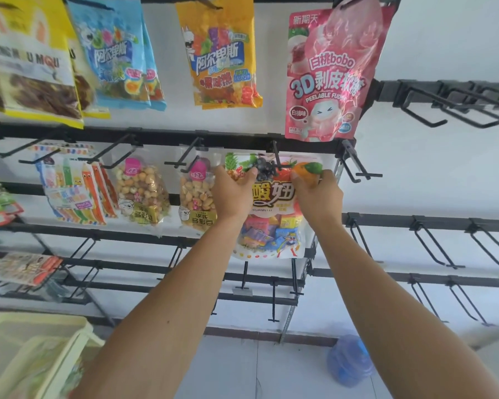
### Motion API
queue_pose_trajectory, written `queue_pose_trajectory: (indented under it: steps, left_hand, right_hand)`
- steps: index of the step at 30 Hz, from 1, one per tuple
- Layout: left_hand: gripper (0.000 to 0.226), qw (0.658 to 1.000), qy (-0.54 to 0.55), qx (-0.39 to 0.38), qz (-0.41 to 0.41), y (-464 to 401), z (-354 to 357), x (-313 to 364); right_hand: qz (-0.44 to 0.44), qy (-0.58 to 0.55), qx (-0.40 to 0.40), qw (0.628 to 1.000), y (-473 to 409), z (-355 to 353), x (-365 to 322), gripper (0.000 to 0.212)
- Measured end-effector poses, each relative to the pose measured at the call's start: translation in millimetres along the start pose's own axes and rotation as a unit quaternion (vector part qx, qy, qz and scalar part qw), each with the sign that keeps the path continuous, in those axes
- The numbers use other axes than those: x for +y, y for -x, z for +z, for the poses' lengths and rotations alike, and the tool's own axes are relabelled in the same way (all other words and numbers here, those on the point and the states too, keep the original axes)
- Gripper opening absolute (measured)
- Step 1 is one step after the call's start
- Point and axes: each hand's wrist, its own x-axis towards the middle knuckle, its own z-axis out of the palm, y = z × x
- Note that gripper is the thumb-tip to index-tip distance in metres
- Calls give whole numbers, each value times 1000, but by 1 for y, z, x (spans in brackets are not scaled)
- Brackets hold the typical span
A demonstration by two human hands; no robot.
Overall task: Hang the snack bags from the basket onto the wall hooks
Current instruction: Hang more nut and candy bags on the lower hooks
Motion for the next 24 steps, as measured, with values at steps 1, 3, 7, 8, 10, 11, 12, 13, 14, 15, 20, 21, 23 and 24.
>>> queue_pose_trajectory:
  steps: [1,3,7,8,10,11,12,13,14,15,20,21,23,24]
  left_hand:
    - [64,1000,-7,2,11,2,0,-1]
    - [56,999,-29,10,27,8,1,-7]
    - [32,997,-65,19,27,24,4,-25]
    - [31,997,-67,18,15,30,3,-31]
    - [33,998,-66,5,-9,43,4,-43]
    - [35,997,-72,-2,-15,51,2,-48]
    - [41,997,-80,-9,-17,59,0,-53]
    - [48,995,-95,-18,-21,68,-3,-57]
    - [55,993,-116,-28,-21,76,-8,-62]
    - [62,988,-148,-38,-9,83,-13,-68]
    - [65,929,-348,-94,91,113,-54,-93]
    - [62,913,-382,-101,105,118,-66,-99]
    - [60,885,-433,-110,127,131,-96,-110]
    - [60,874,-453,-113,132,138,-114,-117]
  right_hand:
    - [-6,6,-5,1000,1,-1,2,40]
    - [-15,12,-15,1000,5,-3,7,34]
    - [-7,10,-57,998,15,-3,26,35]
    - [-1,11,-74,997,18,-2,33,39]
    - [10,20,-96,995,27,-1,47,48]
    - [15,29,-99,995,32,0,54,53]
    - [15,42,-98,994,39,0,59,58]
    - [9,60,-93,994,47,-1,63,63]
    - [-4,83,-88,993,56,-2,66,67]
    - [-23,110,-79,990,64,-3,67,68]
    - [-154,226,-77,959,112,-8,58,61]
    - [-178,246,-95,948,125,-6,56,60]
    - [-212,292,-140,922,156,1,50,59]
    - [-221,314,-163,909,174,6,46,59]
